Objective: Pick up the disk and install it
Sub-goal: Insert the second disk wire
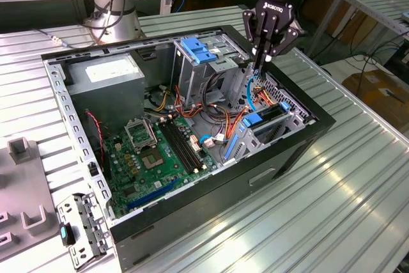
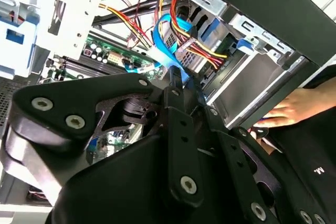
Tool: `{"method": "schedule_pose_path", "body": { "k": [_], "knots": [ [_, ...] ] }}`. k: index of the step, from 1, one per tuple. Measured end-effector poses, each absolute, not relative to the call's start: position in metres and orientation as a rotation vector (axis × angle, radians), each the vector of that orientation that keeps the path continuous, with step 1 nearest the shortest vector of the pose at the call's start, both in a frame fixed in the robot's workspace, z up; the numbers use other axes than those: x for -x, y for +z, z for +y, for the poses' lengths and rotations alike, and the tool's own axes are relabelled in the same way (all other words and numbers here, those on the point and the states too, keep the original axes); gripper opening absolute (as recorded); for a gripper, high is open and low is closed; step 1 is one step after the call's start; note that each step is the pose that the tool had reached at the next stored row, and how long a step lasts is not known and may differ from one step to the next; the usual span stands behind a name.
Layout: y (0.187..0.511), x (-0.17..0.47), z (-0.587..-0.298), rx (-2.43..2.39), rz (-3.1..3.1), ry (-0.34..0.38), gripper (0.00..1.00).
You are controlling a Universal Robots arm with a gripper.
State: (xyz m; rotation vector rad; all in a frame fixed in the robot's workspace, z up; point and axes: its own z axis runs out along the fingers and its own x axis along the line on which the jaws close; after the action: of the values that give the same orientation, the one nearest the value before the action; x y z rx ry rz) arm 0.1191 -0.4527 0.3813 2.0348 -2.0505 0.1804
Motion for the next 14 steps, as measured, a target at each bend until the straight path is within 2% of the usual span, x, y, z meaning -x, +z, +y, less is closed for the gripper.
{"method": "schedule_pose_path", "body": {
  "k": [6, 14],
  "knots": [
    [0.378, -0.120, -0.452, -1.999, -2.023, 0.239, 0.24],
    [0.366, -0.122, -0.452, -1.993, -2.024, 0.243, 0.24]
  ]
}}
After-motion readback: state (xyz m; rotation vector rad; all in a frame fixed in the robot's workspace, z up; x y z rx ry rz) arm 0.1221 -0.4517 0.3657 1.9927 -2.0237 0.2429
